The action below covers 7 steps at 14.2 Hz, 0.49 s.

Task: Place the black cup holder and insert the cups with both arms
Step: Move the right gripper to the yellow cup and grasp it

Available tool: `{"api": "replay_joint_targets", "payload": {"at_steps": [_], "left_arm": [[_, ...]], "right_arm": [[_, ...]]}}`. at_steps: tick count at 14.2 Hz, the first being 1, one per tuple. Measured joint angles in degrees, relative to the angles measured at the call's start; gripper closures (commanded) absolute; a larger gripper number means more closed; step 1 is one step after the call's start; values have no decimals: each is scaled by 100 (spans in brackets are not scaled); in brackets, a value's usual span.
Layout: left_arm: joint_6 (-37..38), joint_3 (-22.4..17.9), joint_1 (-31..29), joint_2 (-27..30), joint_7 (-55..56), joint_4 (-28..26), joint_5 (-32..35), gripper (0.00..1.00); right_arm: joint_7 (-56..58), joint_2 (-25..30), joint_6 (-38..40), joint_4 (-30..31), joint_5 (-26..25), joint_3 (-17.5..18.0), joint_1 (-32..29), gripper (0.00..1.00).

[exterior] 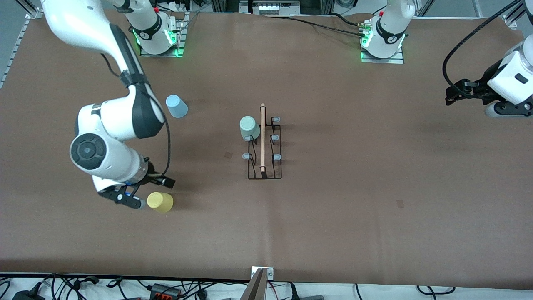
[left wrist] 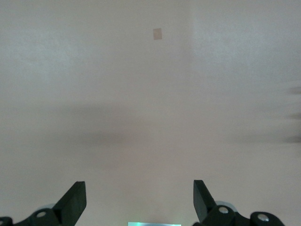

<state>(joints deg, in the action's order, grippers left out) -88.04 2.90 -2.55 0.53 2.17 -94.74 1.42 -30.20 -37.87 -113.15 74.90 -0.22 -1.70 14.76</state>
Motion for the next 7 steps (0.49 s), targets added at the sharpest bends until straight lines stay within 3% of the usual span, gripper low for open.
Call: {"api": "replay_joint_targets", "payload": {"at_steps": [7], "left_arm": [[-2,34,-231,-8,-2,1,-165,0]], "right_arm": [[1795,-780,-1062,3,0,23,-489,0]]}}
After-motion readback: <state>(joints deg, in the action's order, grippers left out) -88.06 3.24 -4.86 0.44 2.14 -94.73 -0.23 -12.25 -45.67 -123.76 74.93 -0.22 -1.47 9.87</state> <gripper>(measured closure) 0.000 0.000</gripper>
